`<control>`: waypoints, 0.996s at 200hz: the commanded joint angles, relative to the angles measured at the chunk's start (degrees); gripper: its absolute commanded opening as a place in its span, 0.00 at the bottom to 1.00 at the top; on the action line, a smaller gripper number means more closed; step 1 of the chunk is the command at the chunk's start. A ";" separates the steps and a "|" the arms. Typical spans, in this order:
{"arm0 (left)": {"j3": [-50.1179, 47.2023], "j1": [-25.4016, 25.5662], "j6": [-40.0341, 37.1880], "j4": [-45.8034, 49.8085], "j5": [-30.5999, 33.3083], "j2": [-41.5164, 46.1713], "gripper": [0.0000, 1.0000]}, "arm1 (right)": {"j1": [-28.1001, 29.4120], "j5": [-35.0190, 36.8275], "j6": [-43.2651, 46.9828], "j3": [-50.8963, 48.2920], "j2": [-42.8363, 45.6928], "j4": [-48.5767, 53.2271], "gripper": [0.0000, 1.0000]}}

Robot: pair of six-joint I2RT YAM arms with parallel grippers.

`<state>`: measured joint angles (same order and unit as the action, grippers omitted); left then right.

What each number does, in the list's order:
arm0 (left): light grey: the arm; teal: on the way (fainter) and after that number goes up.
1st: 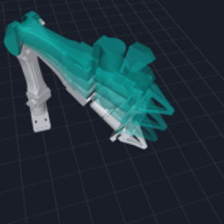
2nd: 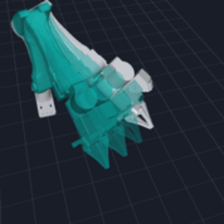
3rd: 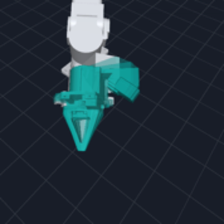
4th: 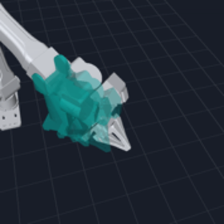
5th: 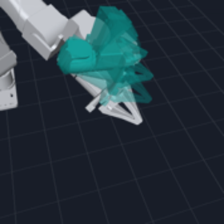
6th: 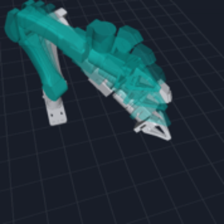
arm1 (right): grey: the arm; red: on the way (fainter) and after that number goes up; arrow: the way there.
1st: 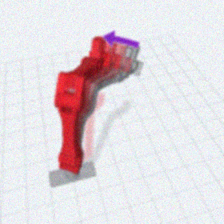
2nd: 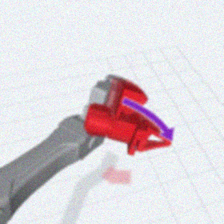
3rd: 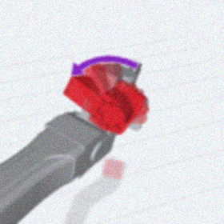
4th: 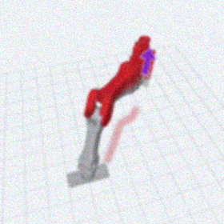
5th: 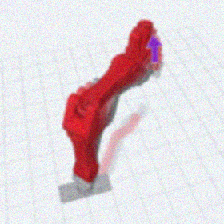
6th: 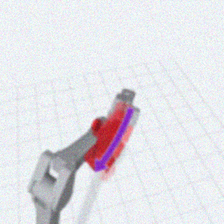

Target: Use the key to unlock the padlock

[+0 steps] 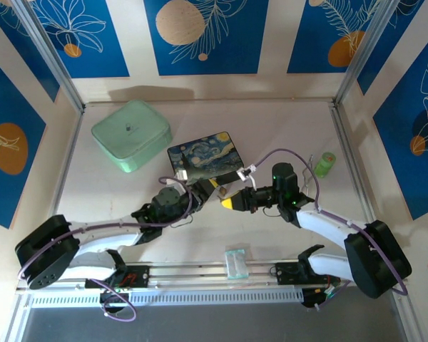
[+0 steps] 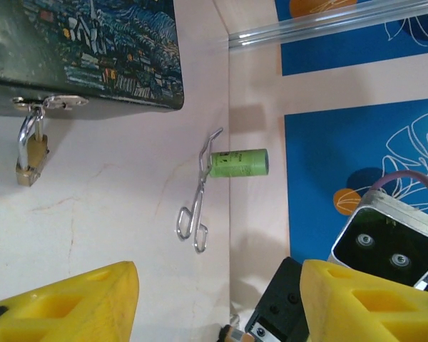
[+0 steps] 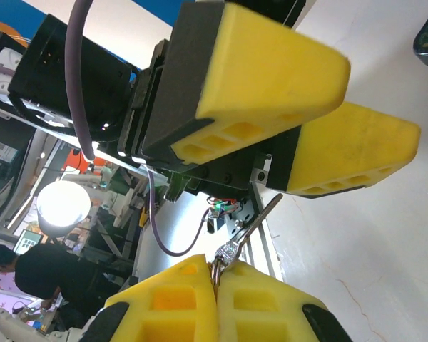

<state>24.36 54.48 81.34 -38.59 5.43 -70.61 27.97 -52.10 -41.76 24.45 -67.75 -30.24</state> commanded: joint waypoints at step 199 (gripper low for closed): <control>-2.17 4.32 6.58 -5.27 -0.51 5.67 0.25 | 3.03 5.43 -2.44 2.31 -3.96 -3.24 0.00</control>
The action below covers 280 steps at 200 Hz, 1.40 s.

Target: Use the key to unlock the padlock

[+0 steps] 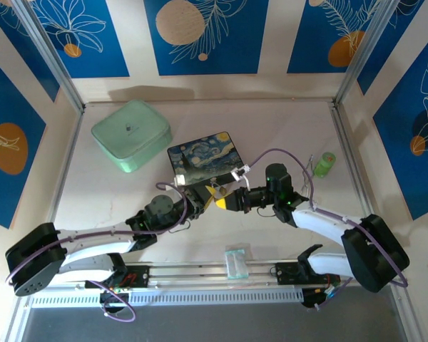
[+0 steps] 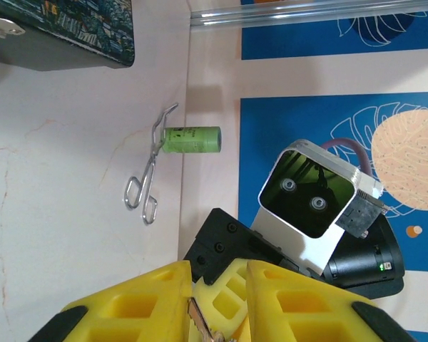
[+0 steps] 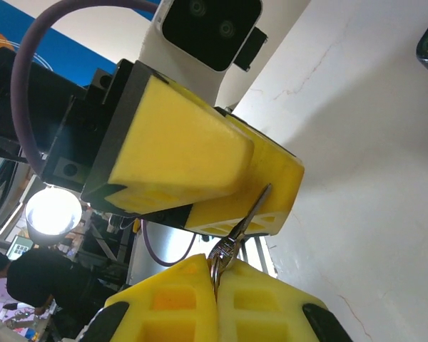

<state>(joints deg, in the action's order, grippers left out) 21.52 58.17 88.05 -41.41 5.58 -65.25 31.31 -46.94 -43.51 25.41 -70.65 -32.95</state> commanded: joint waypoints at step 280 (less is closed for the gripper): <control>7.95 0.36 -14.63 7.66 10.89 3.59 0.00 | 1.47 47.12 -5.48 9.00 12.84 40.59 0.99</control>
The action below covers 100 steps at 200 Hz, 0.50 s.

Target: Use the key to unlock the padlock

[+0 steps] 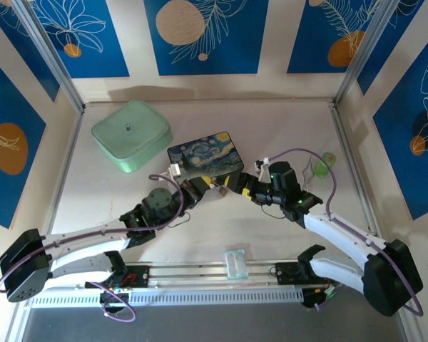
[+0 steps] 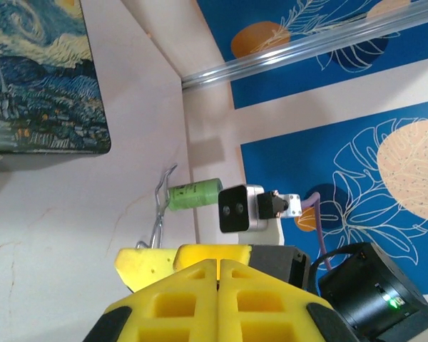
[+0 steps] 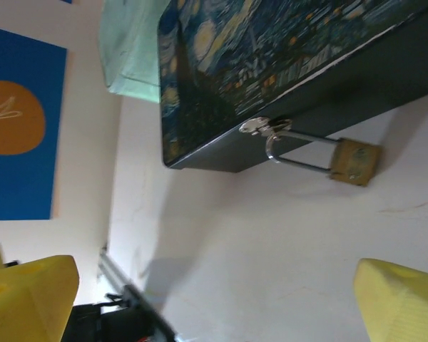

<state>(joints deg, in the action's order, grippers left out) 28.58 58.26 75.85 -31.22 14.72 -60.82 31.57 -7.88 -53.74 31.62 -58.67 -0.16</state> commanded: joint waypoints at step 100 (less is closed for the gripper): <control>1.22 0.28 -3.19 -3.94 2.92 -4.20 0.00 | -2.33 -0.82 -3.25 -4.42 8.16 -7.34 0.91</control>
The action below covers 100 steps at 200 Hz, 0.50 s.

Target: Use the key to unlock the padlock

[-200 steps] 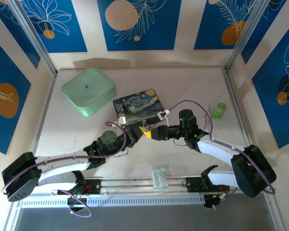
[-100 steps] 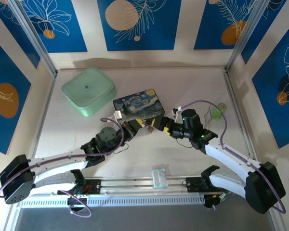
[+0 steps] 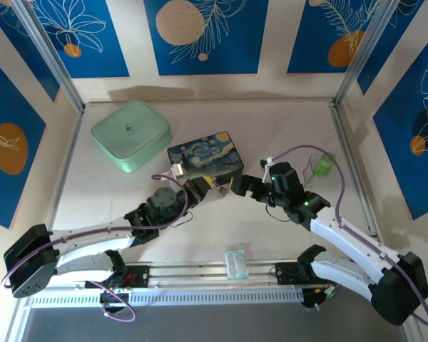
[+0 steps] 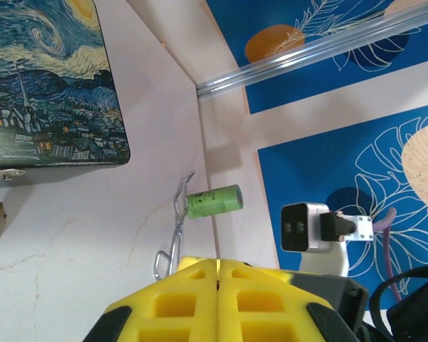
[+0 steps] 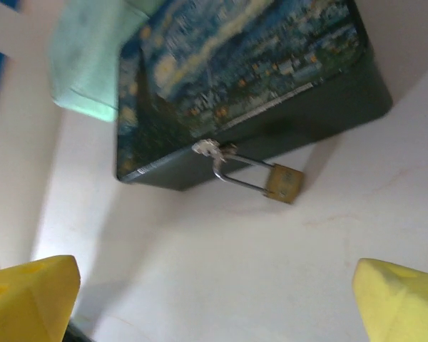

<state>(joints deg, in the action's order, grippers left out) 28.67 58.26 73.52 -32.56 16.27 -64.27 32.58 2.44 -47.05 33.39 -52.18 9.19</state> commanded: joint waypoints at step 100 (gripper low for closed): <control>0.24 0.28 1.51 -11.83 0.59 -4.23 0.00 | 4.14 -13.98 -26.52 -9.31 -4.05 -45.40 0.28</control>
<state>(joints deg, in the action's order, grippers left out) 28.67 58.26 74.02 -39.90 16.60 -67.48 35.46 -12.05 -72.69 21.78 -55.66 -30.92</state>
